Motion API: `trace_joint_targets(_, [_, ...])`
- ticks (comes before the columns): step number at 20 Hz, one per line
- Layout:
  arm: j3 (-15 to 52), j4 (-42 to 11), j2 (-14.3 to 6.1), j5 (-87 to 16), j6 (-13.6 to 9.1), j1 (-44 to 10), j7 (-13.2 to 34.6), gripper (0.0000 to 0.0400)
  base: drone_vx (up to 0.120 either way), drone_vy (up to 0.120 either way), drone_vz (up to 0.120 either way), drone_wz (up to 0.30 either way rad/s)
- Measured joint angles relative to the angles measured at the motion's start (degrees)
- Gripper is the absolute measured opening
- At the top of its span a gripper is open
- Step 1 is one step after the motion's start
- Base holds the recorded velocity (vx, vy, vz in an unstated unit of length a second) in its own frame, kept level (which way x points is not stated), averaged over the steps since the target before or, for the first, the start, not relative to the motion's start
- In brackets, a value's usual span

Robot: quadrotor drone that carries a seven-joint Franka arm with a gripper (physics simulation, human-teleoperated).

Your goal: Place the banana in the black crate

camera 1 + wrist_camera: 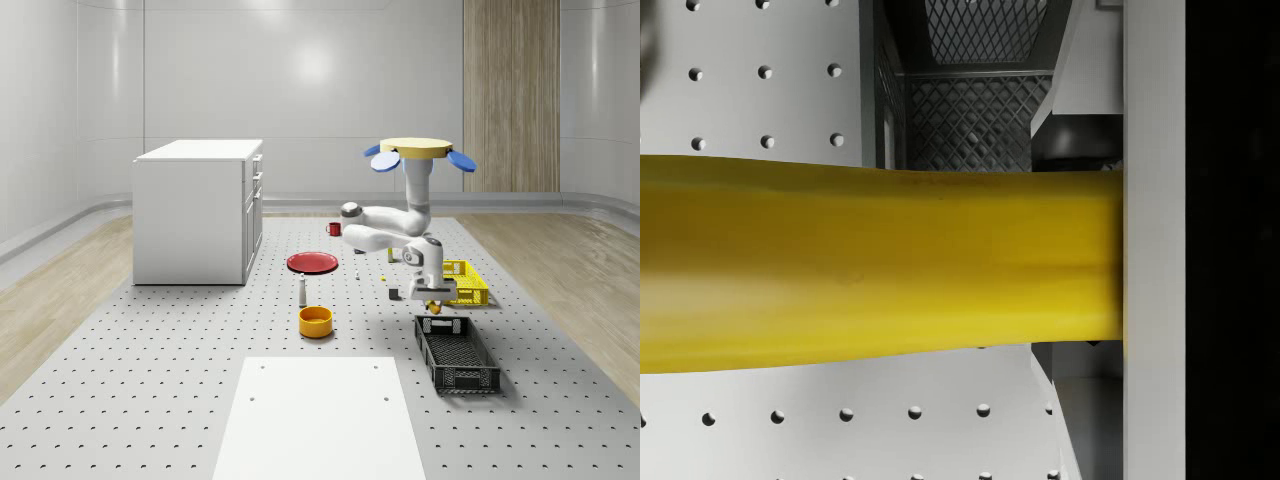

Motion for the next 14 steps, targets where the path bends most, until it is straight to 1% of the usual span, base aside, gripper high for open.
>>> trace_joint_targets(9, [0.02,0.00,-0.11,0.04,0.11,-0.03,0.02,0.0201,0.120,0.120,0.000,0.000])
trace_joint_targets(14, [0.02,0.01,-0.17,0.07,0.16,-0.04,0.03,0.0201,0.008,0.120,-0.112,0.000])
